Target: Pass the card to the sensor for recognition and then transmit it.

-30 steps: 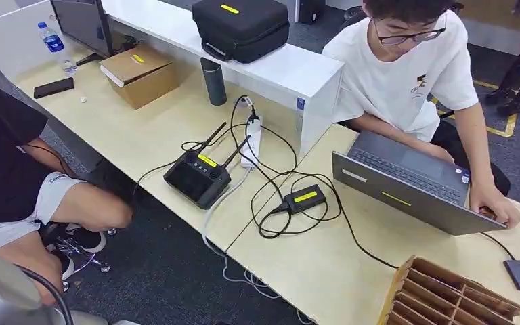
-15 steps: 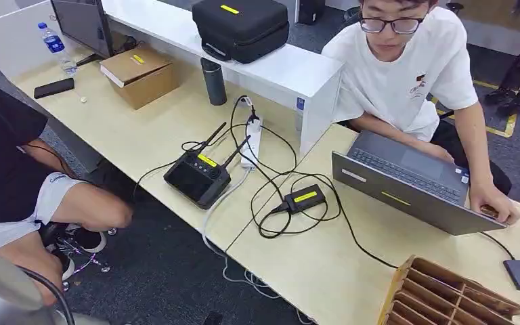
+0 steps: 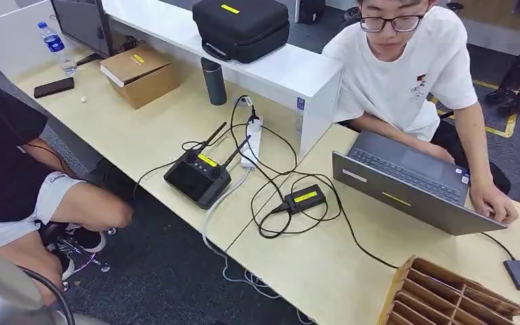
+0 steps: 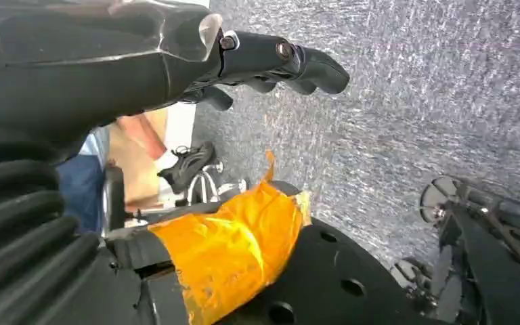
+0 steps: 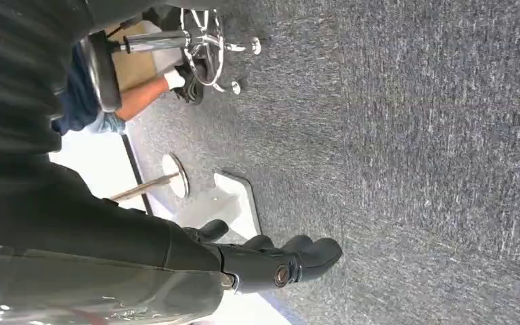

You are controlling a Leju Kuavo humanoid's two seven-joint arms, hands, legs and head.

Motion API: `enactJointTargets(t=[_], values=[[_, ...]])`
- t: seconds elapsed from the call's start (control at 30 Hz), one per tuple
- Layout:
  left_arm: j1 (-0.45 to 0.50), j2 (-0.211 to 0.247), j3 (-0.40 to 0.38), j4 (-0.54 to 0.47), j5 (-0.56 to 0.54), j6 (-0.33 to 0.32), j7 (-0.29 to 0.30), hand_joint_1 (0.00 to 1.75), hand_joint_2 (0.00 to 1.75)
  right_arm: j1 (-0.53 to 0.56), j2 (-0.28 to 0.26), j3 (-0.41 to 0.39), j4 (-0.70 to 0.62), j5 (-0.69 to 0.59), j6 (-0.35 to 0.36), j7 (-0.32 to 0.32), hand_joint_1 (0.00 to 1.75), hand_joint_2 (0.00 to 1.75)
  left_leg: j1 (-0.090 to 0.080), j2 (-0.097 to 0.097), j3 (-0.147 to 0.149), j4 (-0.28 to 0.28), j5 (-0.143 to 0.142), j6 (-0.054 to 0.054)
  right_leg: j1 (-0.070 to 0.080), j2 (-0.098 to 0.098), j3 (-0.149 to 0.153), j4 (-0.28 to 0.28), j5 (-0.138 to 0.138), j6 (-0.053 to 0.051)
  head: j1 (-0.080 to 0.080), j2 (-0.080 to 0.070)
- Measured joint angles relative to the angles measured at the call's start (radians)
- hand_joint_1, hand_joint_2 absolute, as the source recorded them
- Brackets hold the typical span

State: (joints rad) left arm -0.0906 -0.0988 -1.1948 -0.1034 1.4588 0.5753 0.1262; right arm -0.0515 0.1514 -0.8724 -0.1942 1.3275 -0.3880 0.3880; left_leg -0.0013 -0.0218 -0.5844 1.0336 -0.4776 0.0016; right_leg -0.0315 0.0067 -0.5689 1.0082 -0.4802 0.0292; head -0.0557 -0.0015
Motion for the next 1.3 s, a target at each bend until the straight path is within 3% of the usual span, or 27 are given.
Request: enactJointTargets(t=[1.3], values=[[-0.005, 0.0, 0.0, 0.0, 0.006, -0.014, 0.025, 0.0, 1.75, 0.0, 0.0, 0.0, 0.0, 0.014, 0.015, -0.021, 0.0, 1.75, 0.0, 0.0, 0.0, 0.0, 0.0, 0.0, 0.0, 0.0, 0.0, 0.0, 0.0, 0.0, 0.0, 0.0]])
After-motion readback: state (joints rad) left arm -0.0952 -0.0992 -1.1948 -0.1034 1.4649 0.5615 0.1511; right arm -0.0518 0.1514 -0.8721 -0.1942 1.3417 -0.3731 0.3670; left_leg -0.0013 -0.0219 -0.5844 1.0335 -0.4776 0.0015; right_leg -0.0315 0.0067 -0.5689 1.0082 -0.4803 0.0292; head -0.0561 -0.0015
